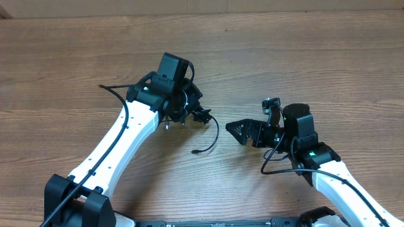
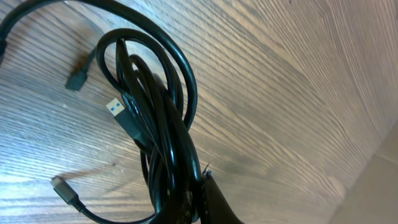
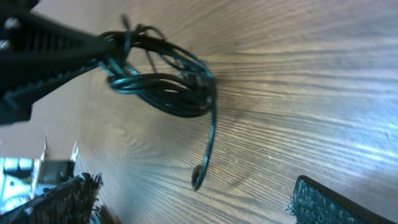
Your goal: Untangle cables
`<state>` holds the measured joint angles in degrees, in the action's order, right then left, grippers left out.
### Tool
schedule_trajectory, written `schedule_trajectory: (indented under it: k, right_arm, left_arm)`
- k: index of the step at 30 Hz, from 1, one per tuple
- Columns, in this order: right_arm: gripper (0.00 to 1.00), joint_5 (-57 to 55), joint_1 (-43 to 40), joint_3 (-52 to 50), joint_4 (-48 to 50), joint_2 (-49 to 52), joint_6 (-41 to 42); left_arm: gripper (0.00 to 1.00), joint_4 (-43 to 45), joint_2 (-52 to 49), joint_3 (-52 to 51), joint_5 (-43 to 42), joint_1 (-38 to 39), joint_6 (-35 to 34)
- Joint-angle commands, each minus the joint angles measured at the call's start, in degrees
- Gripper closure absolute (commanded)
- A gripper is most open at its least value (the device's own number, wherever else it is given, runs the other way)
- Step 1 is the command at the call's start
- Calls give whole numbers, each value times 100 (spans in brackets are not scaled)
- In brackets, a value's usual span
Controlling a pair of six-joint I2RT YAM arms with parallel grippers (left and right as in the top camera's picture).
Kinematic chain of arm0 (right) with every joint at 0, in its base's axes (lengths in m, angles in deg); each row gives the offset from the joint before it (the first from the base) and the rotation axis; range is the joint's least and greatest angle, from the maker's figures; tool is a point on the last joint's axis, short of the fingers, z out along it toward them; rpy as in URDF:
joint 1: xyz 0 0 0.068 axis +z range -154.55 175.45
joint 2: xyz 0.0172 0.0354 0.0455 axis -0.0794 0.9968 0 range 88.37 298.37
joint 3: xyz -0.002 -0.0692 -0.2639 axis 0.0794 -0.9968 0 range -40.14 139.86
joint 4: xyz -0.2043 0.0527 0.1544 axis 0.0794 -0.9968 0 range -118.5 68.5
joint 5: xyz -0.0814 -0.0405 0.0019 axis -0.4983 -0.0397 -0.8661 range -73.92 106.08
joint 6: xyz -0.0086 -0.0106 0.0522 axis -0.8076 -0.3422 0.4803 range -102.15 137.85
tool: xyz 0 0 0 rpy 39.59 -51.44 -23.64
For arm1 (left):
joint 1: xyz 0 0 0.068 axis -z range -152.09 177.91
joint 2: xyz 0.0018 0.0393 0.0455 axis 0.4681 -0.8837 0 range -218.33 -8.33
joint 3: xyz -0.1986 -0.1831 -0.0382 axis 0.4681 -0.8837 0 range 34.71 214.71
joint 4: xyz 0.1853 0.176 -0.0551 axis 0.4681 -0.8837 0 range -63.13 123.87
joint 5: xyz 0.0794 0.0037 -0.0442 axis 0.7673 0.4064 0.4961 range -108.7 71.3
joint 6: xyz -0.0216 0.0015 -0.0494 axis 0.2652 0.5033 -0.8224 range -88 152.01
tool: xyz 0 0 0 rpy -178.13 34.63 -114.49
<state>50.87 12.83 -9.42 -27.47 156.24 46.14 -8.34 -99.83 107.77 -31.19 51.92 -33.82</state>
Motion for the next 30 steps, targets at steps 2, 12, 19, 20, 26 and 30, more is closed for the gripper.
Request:
schedule_trajectory:
  k: [2,12,19,20,26,30]
  right_arm:
    - [0,903,24,33,317,-24,-1300]
    - [6,809,35,33,1239,-24,-1679]
    - [9,142,428,33,1259,-24,-2179]
    - [9,4,525,33,1255,-24,-2280]
    - [23,-1499,1025,33,1235,-24,-2455]
    - [44,-1716,1047,33,1163,-24,-2450]
  left_arm:
    - [96,26,87,92,-977,-157,-164]
    - [95,24,87,92,-2627,-514,-927]
    - [95,22,87,92,-3217,-511,-1362]
    - [96,20,87,92,-3296,-511,-1508]
    - [95,17,87,92,-3672,-511,-2396]
    - [95,20,87,92,-3864,-514,-2562]
